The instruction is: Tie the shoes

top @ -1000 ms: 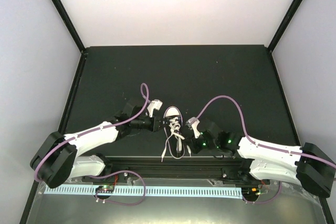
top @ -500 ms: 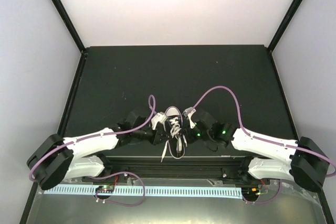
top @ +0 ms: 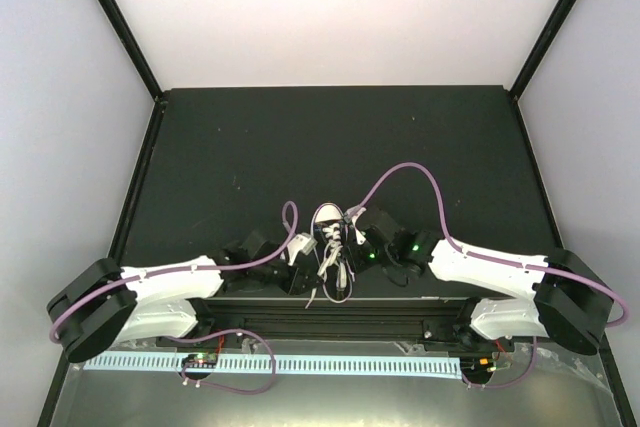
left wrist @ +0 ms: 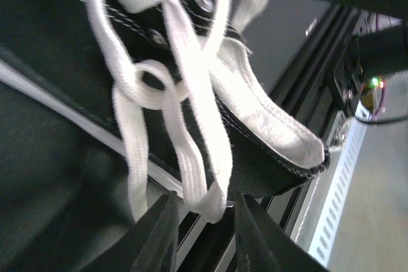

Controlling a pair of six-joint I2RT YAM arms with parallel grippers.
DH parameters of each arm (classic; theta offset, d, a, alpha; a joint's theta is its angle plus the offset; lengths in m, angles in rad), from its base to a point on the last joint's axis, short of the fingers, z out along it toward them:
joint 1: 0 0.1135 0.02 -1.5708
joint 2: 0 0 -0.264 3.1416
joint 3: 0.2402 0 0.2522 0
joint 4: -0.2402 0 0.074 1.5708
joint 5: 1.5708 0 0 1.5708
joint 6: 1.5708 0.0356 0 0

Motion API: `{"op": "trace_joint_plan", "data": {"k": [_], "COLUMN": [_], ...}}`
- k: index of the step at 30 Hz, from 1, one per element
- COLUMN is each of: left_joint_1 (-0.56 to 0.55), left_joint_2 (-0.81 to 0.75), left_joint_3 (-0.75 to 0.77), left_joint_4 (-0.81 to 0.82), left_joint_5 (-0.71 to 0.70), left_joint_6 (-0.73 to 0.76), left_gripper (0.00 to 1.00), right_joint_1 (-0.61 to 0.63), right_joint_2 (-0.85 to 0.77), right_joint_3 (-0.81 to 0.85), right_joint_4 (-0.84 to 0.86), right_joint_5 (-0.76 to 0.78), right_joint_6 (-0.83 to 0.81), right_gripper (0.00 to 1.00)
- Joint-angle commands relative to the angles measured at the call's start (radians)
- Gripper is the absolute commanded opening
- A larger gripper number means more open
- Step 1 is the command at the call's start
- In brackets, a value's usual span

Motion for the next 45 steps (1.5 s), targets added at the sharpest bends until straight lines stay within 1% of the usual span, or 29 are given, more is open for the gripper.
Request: {"op": "trace_joint_plan", "data": {"k": [1,6,7,10,12,14,17,20,25,34,40,42,45], "left_joint_1": [-0.006,-0.001,0.003,0.02,0.036,0.053,0.071,0.084,0.087,0.089,0.089,0.089,0.089], "left_joint_2": [-0.093,-0.219,-0.236,-0.253,-0.236,-0.191,-0.086,0.036,0.158,0.229,0.24,0.249,0.26], "left_joint_3": [0.03,0.058,0.062,0.068,0.071,0.098,0.172,0.239,0.285,0.289,0.274,0.276,0.279], "left_joint_4": [-0.089,-0.247,-0.259,-0.237,-0.179,-0.146,-0.137,-0.136,-0.098,-0.097,-0.043,-0.038,-0.036], "left_joint_5": [-0.113,-0.22,-0.237,-0.287,-0.301,-0.291,-0.237,-0.184,-0.154,-0.165,-0.121,-0.112,-0.113], "left_joint_6": [-0.024,-0.028,-0.03,-0.053,-0.067,-0.066,-0.036,-0.015,-0.011,-0.018,-0.025,-0.024,-0.03], "left_gripper": [0.33,0.53,0.55,0.56,0.53,0.47,0.42,0.34,0.31,0.24,0.21,0.16,0.04], "right_joint_1": [-0.006,-0.006,-0.006,-0.006,-0.006,-0.006,-0.006,-0.006,-0.007,-0.006,-0.006,-0.006,-0.006], "right_joint_2": [-0.01,-0.022,-0.022,-0.024,-0.028,-0.031,-0.035,-0.033,-0.032,-0.033,-0.034,-0.035,-0.038], "right_joint_3": [0.002,-0.009,-0.01,-0.018,-0.024,-0.028,-0.029,-0.028,-0.026,-0.03,-0.033,-0.032,-0.027], "right_joint_4": [0.011,0.015,0.013,0.013,0.013,0.011,0.012,0.018,0.027,0.032,0.033,0.031,0.025], "right_joint_5": [0.0,-0.006,-0.006,-0.008,-0.009,-0.008,-0.008,-0.012,-0.019,-0.027,-0.025,-0.021,-0.011], "right_joint_6": [0.006,0.008,0.007,0.008,0.007,0.006,0.008,0.01,0.017,0.019,0.02,0.021,0.024], "right_gripper": [0.02,0.02,0.02,0.02,0.02,0.02,0.02,0.02,0.02,0.02,0.02,0.02,0.02]}}
